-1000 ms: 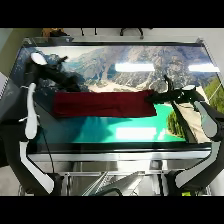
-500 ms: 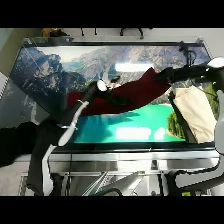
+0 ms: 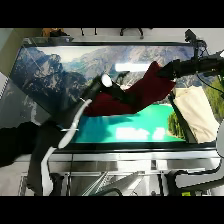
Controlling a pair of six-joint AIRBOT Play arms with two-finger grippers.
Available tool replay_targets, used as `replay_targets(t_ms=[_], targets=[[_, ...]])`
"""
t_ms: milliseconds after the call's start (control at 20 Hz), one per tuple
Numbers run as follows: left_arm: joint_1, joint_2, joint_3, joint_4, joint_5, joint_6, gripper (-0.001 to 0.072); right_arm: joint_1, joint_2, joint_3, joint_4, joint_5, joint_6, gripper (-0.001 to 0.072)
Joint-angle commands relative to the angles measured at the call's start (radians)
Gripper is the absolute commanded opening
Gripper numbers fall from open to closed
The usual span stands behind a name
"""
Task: Fold the shirts.
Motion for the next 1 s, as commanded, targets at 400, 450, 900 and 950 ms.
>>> replay_targets(t_ms=[400,450,900,950], targets=[[0.513,0.57,-0.063,0.0,-0.328,0.051,0.0011,0.578,-0.242,0.003,0.016,-0.573,0.036,0.0025],[0.526,0.603,-0.104,0.0,-0.307,0.074,0.0012,0.658,-0.294,0.003,0.028,-0.69,0.01,0.003],[0.533,0.727,-0.413,0.0,-0.234,0.127,0.0012,0.719,-0.347,0.011,0.109,-0.791,-0.171,0.0581],[0.533,0.727,-0.413,0.0,-0.235,0.127,0.0012,0.661,-0.317,0.011,0.081,-0.722,-0.15,0.058]])
